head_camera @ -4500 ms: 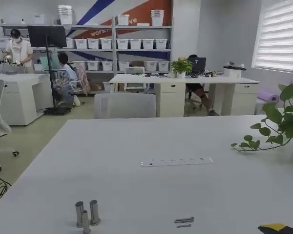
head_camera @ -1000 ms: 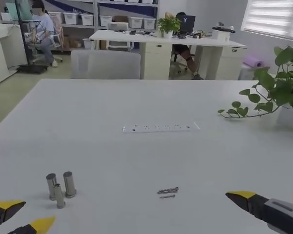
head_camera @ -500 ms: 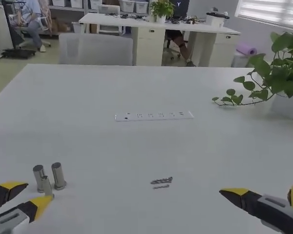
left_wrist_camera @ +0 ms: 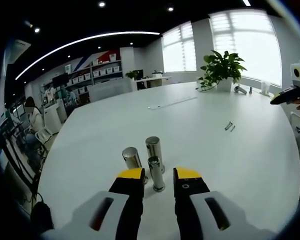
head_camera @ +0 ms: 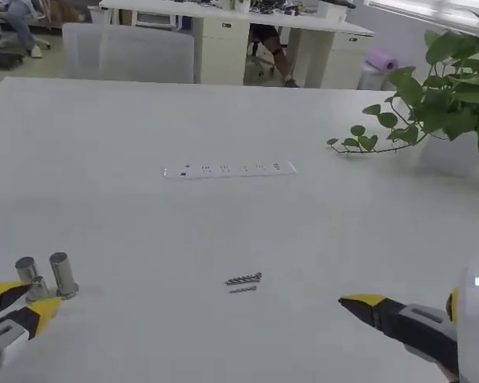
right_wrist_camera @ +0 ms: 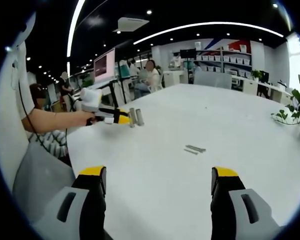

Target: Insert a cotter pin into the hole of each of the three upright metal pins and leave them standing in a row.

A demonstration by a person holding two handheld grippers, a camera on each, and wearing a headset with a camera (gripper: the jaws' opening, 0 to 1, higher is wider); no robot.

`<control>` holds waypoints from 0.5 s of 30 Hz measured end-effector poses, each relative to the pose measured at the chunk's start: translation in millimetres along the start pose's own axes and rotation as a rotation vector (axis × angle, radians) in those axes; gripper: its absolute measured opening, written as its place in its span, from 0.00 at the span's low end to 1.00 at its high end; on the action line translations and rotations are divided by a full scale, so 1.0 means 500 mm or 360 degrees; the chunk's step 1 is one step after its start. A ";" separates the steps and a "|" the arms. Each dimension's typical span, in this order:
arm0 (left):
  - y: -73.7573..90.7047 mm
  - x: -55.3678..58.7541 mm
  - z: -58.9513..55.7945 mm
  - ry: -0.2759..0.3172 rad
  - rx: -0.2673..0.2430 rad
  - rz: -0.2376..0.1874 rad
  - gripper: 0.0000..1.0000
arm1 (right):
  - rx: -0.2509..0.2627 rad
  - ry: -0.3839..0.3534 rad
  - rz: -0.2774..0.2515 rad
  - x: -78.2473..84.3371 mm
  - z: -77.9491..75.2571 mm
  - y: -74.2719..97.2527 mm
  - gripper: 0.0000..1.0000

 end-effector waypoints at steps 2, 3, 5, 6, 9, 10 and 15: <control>-0.008 0.001 0.001 -0.0005 0.0007 0.0004 0.21 | 0.0001 -0.0004 0.0005 0.001 -0.003 -0.002 0.88; -0.010 0.002 0.001 -0.0005 0.0009 0.0004 0.20 | 0.0003 -0.0008 0.0008 0.002 -0.005 -0.003 0.88; -0.016 0.003 0.003 0.0004 0.0018 0.0003 0.16 | 0.0002 -0.0010 0.0012 0.002 -0.007 -0.005 0.87; -0.019 0.004 0.003 0.0009 0.0021 0.0003 0.14 | 0.0000 -0.0009 0.0018 0.003 -0.007 -0.007 0.87; -0.024 0.007 0.005 0.0011 0.0020 0.0010 0.12 | -0.0004 -0.0008 0.0023 0.002 -0.008 -0.010 0.87; -0.025 0.008 0.006 0.0011 0.0023 0.0013 0.12 | -0.0005 -0.0007 0.0024 0.002 -0.008 -0.011 0.87; -0.027 0.009 0.006 0.0002 0.0031 0.0012 0.08 | -0.0011 0.0005 0.0045 0.004 -0.007 -0.015 0.87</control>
Point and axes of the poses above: the centre of the closed fingertips' face, and the gripper's own axes: y roughly backward along the fingers, z roughly to its left, x roughly out of its underside, the point moved 3 cm from there along y, roughly backward along the fingers, and after that the axes turned 9 degrees about z, right-handed, at the moved point
